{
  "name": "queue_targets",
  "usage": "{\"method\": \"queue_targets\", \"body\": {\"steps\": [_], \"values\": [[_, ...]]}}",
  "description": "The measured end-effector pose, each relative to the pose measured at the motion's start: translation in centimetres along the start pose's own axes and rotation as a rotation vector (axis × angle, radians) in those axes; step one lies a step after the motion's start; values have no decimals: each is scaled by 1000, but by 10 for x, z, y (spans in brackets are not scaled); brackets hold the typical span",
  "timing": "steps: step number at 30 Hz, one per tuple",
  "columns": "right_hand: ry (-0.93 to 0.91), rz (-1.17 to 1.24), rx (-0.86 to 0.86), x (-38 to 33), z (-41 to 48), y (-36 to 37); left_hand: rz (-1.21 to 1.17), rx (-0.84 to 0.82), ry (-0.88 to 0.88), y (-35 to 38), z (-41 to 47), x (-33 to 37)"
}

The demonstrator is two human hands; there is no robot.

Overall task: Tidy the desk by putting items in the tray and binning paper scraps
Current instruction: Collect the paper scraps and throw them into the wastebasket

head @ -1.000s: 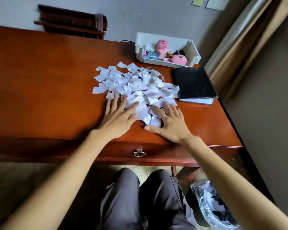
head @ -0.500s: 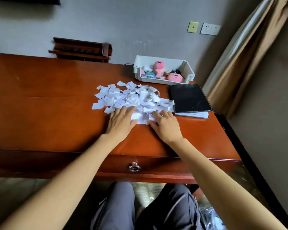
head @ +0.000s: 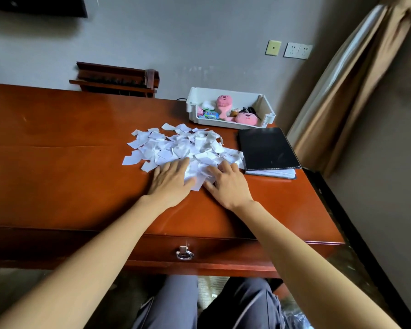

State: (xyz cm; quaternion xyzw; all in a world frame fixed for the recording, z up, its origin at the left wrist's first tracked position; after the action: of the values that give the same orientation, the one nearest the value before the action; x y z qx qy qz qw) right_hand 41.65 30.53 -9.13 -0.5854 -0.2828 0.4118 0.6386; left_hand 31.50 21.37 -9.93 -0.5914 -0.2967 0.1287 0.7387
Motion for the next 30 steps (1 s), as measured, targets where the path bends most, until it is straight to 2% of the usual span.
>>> {"method": "queue_targets", "body": {"steps": [5,9,20,22,30], "values": [[41,76,27,4,3,-3,98,99,7,-5,7,0],[64,121,53,7,8,-4,84,150,5,-7,12,3],[293,612,255,28,28,-14,160,202,23,-20,38,8],[306,657,279,30,34,-17,65,218,-13,-24,45,5],[345,818,378,40,43,-40,-619,424,-214,-60,55,0]]}}
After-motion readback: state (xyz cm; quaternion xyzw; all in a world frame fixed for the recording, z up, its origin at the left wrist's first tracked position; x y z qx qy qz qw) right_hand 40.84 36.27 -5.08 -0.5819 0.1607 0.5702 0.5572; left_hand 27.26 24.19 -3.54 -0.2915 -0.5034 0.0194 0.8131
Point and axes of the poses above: each hand's wrist, its own z-axis towards the middle knuckle, its own y-axis out of the palm, x = y × z, the point moved 6 cm from there along z, towards the middle knuckle
